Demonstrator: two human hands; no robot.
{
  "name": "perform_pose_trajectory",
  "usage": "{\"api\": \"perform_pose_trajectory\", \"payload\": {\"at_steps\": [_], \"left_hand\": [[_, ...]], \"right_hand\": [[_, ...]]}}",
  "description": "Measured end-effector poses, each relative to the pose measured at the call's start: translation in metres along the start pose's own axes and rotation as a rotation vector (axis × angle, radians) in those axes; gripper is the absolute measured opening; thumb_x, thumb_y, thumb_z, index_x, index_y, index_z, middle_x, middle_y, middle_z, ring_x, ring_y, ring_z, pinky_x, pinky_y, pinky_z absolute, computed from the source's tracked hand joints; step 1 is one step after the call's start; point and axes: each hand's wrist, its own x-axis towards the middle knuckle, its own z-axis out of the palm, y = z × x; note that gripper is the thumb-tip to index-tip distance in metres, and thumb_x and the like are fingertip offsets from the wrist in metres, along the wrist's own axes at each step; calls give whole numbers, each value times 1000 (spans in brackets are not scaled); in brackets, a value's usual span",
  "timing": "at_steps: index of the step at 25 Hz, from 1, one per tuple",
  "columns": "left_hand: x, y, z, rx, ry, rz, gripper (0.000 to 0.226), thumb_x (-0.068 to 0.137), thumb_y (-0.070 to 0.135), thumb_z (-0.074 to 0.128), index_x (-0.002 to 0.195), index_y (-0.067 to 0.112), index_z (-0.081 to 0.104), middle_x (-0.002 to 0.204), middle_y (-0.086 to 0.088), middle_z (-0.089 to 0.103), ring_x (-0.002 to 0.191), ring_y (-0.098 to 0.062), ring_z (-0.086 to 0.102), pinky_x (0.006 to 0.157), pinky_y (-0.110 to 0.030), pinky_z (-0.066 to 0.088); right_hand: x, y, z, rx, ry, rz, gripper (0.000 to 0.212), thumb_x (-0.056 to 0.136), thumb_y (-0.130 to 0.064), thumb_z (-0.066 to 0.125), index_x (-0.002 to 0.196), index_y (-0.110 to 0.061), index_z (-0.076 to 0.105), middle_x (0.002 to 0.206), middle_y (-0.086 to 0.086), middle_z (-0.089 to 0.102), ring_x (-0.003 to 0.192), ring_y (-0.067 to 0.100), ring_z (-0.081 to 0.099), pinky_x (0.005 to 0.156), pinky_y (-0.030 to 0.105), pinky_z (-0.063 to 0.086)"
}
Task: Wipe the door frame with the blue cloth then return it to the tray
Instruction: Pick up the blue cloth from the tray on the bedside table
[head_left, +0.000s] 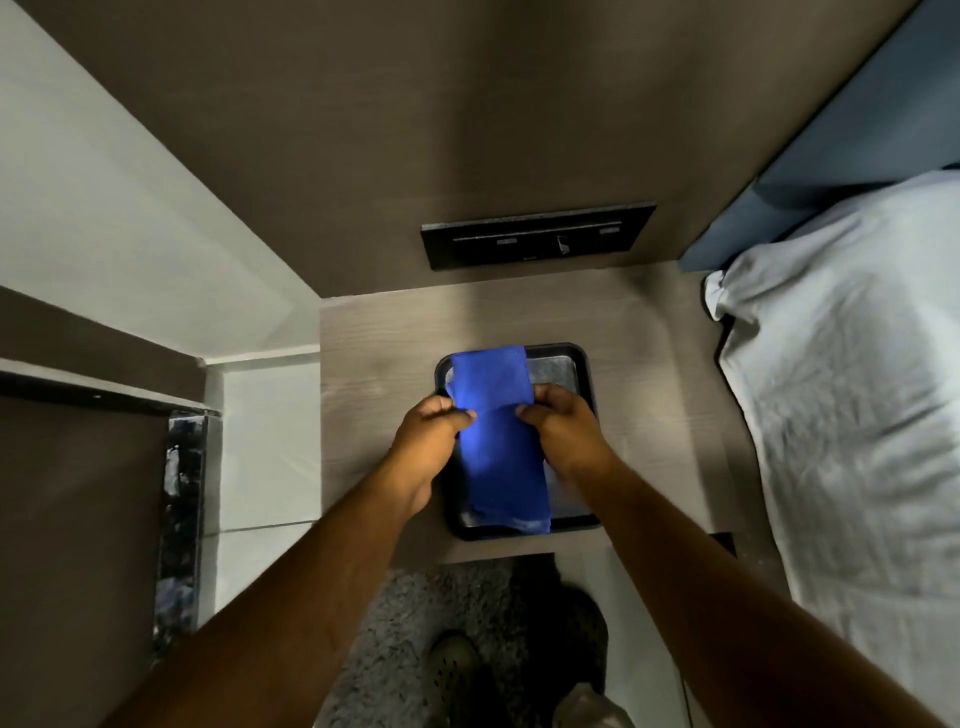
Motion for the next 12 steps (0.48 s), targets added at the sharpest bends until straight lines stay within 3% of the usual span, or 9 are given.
{"api": "perform_pose_trajectory", "payload": {"at_steps": [3,5,7,9,12], "left_hand": [[-41,22,-24,-149,-120,16,15,88,16,59,80,25,68,90,0,77,82,-16,71,74,-33,52],[-76,44,-40,-184,-136,78,14,87,17,61,79,26,69,95,-2,77,83,-15,73,75,-34,53],[-116,67,-55,-240,-120,131,3,85,27,65,87,24,66,102,-4,76,90,-18,72,80,-37,53],[-155,89,-69,-299,-120,154,28,79,42,69,98,23,63,108,-3,74,100,-22,69,89,-44,52],[-219,126,-97,-407,-169,238,43,78,44,70,112,17,62,110,-4,74,101,-25,70,80,-45,57]], "right_hand": [[-34,-32,6,87,-86,-36,18,92,-4,50,92,-13,66,103,11,69,97,28,65,84,41,53],[-63,-62,13,117,-134,-71,17,93,-5,50,97,-10,65,108,15,69,100,31,65,87,44,53],[-96,-100,21,155,-188,-123,16,93,-6,51,100,-9,65,105,12,71,98,30,66,82,41,54],[-129,-139,31,164,-227,-178,15,92,-9,52,97,-14,65,96,5,74,92,25,69,75,36,55],[-186,-202,53,139,-286,-296,13,91,-13,56,93,-19,67,92,2,76,85,21,72,66,29,57]]}}
